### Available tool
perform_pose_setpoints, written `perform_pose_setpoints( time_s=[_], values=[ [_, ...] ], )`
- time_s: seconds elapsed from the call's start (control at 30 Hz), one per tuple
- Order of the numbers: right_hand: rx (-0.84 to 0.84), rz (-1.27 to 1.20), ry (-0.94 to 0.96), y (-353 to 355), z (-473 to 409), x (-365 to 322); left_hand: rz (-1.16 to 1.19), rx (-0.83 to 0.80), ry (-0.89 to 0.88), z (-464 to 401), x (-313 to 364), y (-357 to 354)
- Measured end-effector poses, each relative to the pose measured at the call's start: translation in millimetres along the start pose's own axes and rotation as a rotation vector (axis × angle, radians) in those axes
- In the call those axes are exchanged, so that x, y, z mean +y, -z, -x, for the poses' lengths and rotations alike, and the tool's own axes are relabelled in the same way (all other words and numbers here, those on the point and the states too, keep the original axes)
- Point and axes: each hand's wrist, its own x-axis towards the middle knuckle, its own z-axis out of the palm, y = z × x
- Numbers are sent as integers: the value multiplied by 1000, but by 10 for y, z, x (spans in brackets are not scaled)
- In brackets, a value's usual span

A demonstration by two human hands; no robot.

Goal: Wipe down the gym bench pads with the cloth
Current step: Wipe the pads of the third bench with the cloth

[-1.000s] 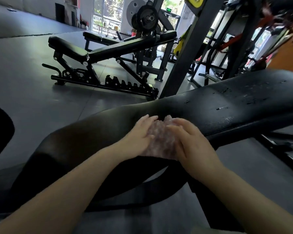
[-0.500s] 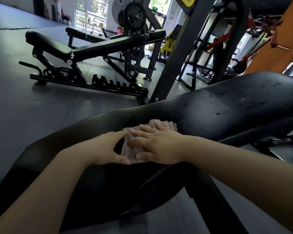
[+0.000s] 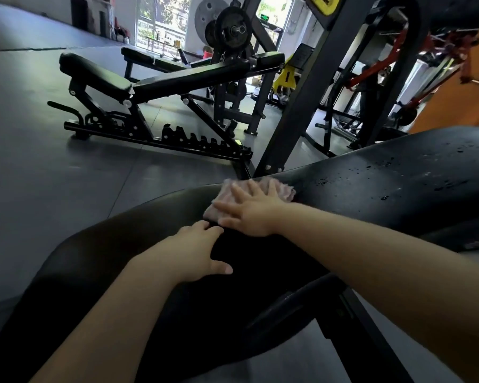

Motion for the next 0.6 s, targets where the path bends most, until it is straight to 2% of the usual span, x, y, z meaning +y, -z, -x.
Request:
perform_pose_setpoints(
  time_s=[0.07,0.13,0.3,0.4,0.5,0.6],
  values=[
    [57,31,56,-57,126,-20,-5,-17,0,-15,12,0],
    [88,30,18,-55,191,195,-3,-18,1,-23,19,7],
    [55,-91,-393,89,277,1076,31,-39,3,-4,1,12],
    [25,-173,-517,159,216,1099,36,-40,-6,15,6,12],
    [28,-159,-448,178,28,740,44,-44,-5,27,21,15],
    [13,-116,-252,123,-134,316,33,-32,0,32,30,13]
  ],
)
